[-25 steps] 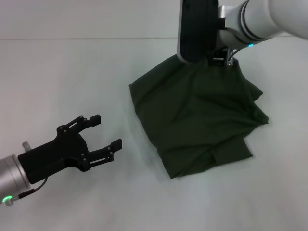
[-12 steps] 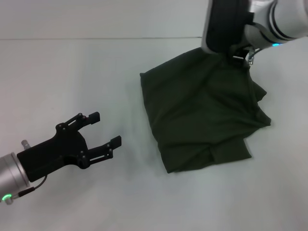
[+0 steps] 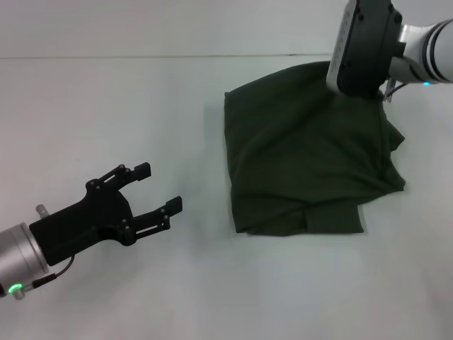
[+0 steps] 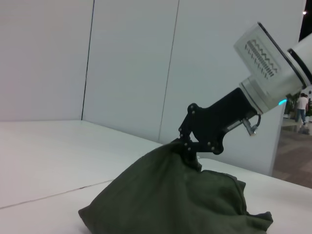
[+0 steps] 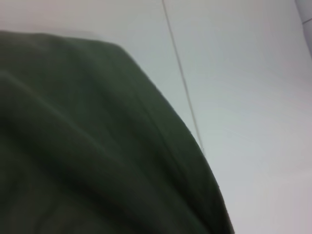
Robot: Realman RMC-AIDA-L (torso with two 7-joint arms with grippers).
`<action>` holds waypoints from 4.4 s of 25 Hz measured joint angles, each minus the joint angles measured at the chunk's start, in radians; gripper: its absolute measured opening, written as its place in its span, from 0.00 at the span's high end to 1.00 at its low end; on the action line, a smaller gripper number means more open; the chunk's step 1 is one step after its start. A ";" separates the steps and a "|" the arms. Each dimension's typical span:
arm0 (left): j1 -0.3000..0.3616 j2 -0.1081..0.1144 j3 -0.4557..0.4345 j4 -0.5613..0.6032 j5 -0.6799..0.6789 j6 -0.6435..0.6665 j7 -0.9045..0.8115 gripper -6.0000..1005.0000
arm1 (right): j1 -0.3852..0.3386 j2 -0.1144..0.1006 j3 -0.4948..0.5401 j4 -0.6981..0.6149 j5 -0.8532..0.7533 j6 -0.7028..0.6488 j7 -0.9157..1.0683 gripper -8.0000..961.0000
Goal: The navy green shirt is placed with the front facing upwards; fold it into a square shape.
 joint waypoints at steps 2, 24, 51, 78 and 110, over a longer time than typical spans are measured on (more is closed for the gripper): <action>0.000 0.000 0.000 -0.005 -0.005 -0.010 0.000 0.12 | -0.001 0.000 0.001 0.029 0.021 0.022 -0.010 0.92; -0.046 -0.001 0.003 -0.044 -0.025 -0.048 -0.010 0.12 | -0.056 0.005 0.145 -0.216 0.089 -0.263 0.042 0.37; -0.082 0.002 0.065 -0.034 -0.023 -0.007 -0.003 0.11 | -0.290 0.003 0.628 0.180 1.050 -0.448 -0.622 0.45; -0.056 -0.001 0.065 -0.040 -0.024 0.051 -0.045 0.12 | -0.136 -0.007 0.779 0.788 1.316 -0.130 -1.447 0.99; -0.056 0.005 0.102 -0.140 -0.060 0.066 0.164 0.14 | -0.555 0.005 0.906 0.752 1.266 -0.916 -1.580 0.98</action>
